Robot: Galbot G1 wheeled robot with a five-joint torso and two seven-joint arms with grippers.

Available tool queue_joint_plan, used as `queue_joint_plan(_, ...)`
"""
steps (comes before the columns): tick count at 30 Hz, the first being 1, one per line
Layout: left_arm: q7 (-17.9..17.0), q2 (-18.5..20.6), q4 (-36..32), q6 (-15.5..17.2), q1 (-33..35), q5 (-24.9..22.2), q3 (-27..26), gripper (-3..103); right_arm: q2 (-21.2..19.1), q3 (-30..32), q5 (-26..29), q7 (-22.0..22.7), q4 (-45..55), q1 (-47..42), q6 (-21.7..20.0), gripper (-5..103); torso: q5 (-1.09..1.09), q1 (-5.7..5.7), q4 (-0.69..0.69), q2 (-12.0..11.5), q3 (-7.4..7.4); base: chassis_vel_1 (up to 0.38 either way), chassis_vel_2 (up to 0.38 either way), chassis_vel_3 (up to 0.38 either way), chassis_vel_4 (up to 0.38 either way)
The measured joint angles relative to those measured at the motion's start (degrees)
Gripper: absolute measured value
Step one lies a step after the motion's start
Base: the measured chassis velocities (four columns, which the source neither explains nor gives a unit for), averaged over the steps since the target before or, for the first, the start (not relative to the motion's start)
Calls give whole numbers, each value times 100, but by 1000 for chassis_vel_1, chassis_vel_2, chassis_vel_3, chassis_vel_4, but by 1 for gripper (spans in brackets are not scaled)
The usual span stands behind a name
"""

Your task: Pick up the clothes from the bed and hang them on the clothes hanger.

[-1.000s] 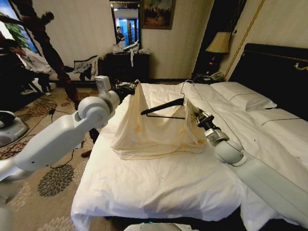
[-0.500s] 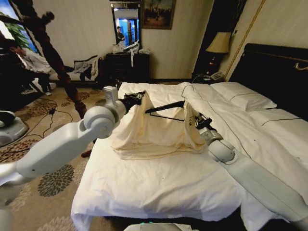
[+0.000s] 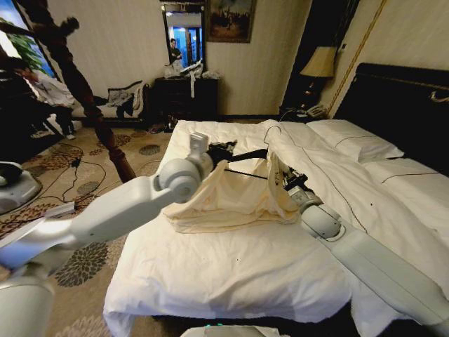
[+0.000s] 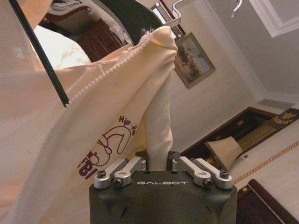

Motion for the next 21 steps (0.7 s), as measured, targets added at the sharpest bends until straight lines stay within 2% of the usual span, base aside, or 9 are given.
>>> queue_joint_plan(4,-114,-195,-54,18,-81,-53,121,1,0,15,16,9,-86,39,-177,18,-1,0,5,0,0,0,0,0,0)
queue_joint_plan(8,-168,-398,-186,53,-141,-145,263,1,9,39,32,17,-221,71,-231,18,1,0,1,0,0,0,0,0,0)
queue_joint_plan(10,-169,-549,-135,76,-243,-154,372,1,-17,58,38,20,-227,89,-258,18,0,0,-2,0,0,0,0,0,0)
queue_joint_plan(17,-180,-871,196,87,-602,-31,568,1,21,-86,24,15,-158,220,-405,18,-1,1,5,-1,1,0,0,0,0)
queue_joint_plan(19,-326,-1112,95,100,-731,-214,687,1,26,-98,-16,7,-238,200,-430,18,1,0,-1,0,0,0,0,0,0)
queue_joint_plan(21,-330,-1159,92,103,-756,-218,719,1,18,-97,-27,-3,-243,197,-428,18,1,-1,-2,0,0,0,0,0,0)
